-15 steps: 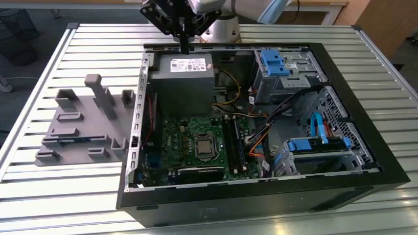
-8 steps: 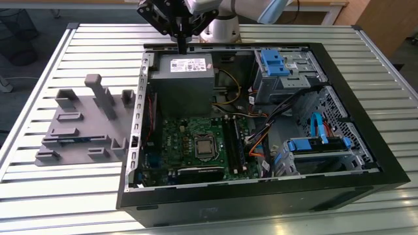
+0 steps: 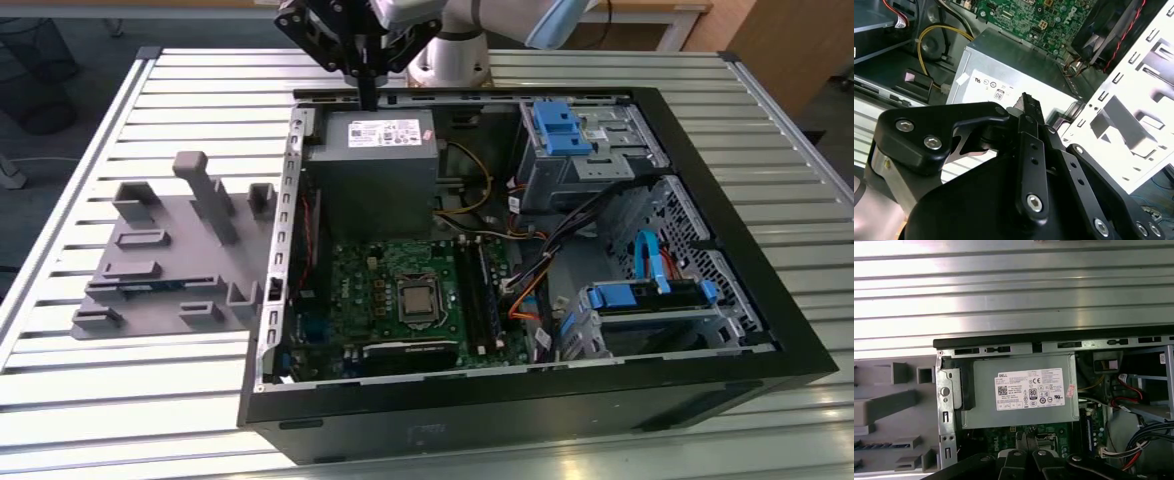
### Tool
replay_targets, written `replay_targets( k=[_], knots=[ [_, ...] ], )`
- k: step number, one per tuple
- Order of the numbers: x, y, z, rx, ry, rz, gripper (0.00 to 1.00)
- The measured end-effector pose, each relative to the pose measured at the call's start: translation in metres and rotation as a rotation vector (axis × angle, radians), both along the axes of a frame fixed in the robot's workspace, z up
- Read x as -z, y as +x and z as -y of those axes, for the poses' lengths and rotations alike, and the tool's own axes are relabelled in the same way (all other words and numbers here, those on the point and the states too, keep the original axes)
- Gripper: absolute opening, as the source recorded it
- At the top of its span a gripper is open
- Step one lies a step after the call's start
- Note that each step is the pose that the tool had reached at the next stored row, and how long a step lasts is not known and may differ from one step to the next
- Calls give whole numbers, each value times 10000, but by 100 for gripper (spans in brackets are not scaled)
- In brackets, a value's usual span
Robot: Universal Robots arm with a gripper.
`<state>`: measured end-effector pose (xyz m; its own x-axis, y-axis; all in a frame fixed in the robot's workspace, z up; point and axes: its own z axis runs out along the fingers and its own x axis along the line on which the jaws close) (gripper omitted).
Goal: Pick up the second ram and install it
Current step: 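Reach for the second ram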
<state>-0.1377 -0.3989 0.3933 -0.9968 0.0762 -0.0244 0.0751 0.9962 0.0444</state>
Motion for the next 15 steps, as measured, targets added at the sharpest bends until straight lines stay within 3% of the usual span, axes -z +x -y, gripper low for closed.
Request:
replay_targets(
  k=[15],
  knots=[
    [1,-47,0,0,0,0,11]
  ],
)
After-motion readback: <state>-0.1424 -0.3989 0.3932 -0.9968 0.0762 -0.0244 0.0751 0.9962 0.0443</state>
